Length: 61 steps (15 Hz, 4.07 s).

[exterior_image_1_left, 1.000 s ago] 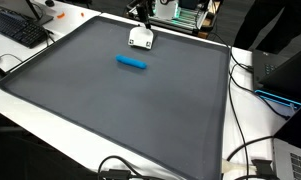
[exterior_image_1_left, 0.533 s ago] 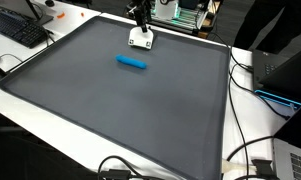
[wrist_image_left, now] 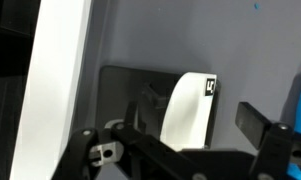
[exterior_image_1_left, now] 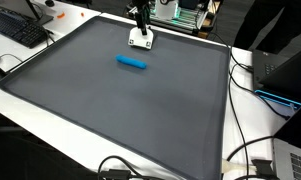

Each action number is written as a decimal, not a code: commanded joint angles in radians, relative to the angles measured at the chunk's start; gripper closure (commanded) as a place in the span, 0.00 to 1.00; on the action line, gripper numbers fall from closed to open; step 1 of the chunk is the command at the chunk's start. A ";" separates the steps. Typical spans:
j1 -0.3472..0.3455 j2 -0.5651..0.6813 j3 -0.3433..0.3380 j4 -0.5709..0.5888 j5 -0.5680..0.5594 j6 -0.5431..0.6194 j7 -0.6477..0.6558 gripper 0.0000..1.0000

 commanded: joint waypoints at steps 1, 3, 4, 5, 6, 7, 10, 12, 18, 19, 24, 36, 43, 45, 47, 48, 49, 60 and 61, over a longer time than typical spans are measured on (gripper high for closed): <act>0.002 0.009 0.006 -0.024 -0.058 0.076 0.021 0.00; 0.002 0.023 0.008 -0.021 -0.085 0.105 0.034 0.00; 0.001 0.042 0.009 -0.005 -0.103 0.115 0.046 0.00; 0.000 0.050 0.011 -0.005 -0.118 0.132 0.060 0.00; -0.001 0.057 0.012 -0.007 -0.135 0.148 0.074 0.00; 0.000 0.063 0.011 -0.008 -0.146 0.163 0.089 0.00; 0.004 0.077 0.007 -0.010 -0.155 0.204 0.124 0.00; 0.008 0.084 0.005 -0.010 -0.151 0.226 0.140 0.00; 0.014 0.096 0.006 -0.011 -0.164 0.260 0.180 0.14; 0.015 0.097 0.006 -0.011 -0.166 0.261 0.184 0.24; 0.017 0.103 0.004 -0.011 -0.193 0.264 0.229 0.72; 0.004 0.068 -0.009 0.021 -0.338 0.241 0.421 0.99; 0.042 0.045 0.014 0.157 -0.340 0.036 0.194 0.99; 0.055 0.068 0.025 0.211 -0.345 -0.007 0.111 0.99; 0.069 0.092 0.037 0.260 -0.356 -0.029 0.033 0.99; 0.077 0.110 0.043 0.287 -0.353 -0.032 -0.014 0.99; 0.083 0.130 0.046 0.310 -0.357 -0.031 -0.057 0.99; 0.110 0.344 0.031 0.530 -0.364 -0.106 -0.648 0.99; 0.112 0.353 0.028 0.542 -0.378 -0.127 -0.686 0.99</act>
